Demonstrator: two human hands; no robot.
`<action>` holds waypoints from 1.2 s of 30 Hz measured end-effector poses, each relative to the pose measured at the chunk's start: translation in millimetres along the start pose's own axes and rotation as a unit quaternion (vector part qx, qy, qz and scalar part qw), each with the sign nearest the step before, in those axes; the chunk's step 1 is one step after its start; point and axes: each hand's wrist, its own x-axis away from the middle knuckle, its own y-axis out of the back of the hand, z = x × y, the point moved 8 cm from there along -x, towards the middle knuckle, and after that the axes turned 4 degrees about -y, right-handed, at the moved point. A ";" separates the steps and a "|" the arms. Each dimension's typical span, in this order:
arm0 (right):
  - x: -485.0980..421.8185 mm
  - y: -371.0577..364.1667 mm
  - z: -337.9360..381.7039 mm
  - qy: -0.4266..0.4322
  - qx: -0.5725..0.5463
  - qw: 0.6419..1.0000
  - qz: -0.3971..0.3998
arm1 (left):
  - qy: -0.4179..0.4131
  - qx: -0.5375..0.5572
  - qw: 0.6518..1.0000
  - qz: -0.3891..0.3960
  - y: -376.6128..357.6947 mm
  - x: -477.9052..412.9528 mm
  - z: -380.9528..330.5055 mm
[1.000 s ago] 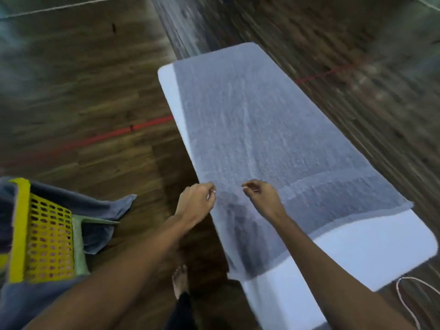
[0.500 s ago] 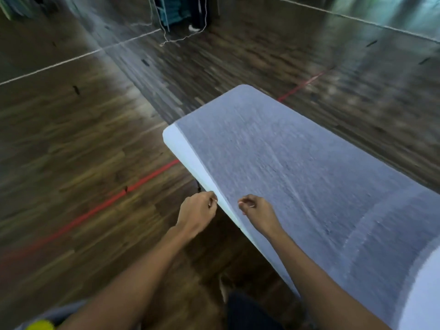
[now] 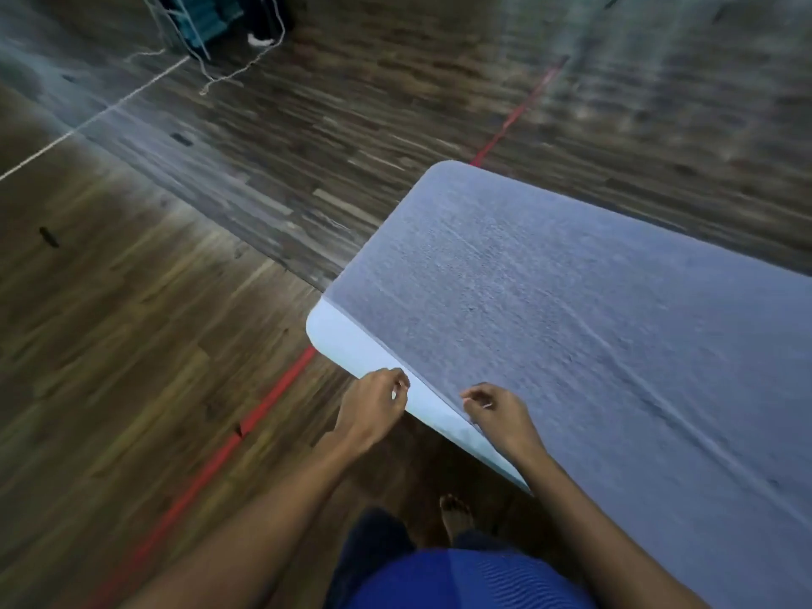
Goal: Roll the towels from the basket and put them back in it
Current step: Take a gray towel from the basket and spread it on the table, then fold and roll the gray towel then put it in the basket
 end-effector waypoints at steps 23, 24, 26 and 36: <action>-100.3 -161.9 120.8 -0.105 0.115 0.961 -0.230 | -0.288 -0.081 0.945 0.131 43.2 -186.1 185.7; -106.3 -163.0 122.5 -0.099 0.131 0.960 -0.228 | -0.295 -0.079 0.942 0.136 42.3 -190.5 188.5; -114.4 -165.7 123.1 -0.094 0.159 0.957 -0.222 | -0.315 -0.079 0.935 0.140 40.6 -195.9 193.1; -123.0 -160.5 126.8 -0.075 0.216 0.940 -0.254 | -0.323 -0.082 0.934 0.125 39.9 -208.2 203.9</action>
